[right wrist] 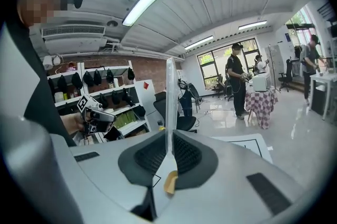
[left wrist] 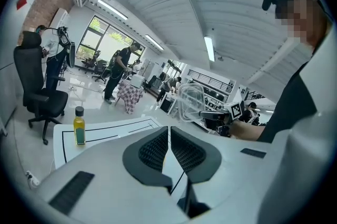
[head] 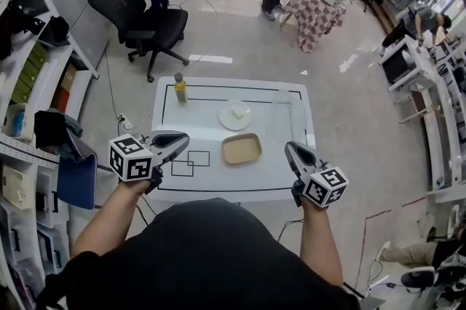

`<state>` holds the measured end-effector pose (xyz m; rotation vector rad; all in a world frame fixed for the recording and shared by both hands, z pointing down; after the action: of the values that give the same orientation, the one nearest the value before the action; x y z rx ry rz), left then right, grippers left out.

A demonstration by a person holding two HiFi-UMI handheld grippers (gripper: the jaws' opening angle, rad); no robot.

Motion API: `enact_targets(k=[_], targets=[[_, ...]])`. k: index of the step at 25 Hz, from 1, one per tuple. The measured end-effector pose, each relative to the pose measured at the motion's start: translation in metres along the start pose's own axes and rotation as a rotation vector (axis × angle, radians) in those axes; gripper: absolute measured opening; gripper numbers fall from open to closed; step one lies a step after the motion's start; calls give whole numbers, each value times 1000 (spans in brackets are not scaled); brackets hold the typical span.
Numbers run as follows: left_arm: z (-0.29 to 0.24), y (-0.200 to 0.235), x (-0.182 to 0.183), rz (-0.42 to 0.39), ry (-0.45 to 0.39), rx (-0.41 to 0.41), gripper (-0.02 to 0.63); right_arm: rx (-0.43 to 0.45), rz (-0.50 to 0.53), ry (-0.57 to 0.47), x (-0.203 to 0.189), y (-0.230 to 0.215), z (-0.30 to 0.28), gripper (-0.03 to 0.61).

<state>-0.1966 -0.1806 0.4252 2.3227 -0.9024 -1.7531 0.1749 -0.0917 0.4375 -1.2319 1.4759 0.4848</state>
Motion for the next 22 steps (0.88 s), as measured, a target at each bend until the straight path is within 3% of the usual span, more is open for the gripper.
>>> enact_targets(k=[5,22], targets=[[4,1,-5,0,5,-5,31,-23,50,-37,7,16,4,40],[13,5,-11,9,9,0,31,-7,60,-26,1,28,-4,37]])
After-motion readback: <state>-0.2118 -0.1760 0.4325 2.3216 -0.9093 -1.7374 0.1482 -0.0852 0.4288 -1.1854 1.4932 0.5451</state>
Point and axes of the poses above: the fingertips, and each gripper's own axes: z backward along the fingers, y to its left, x out of its top, the point moved 8 cm from there along z, backward along the fingers, and after that the axes turned 2 degrees about -z, right-handed, at the moved point
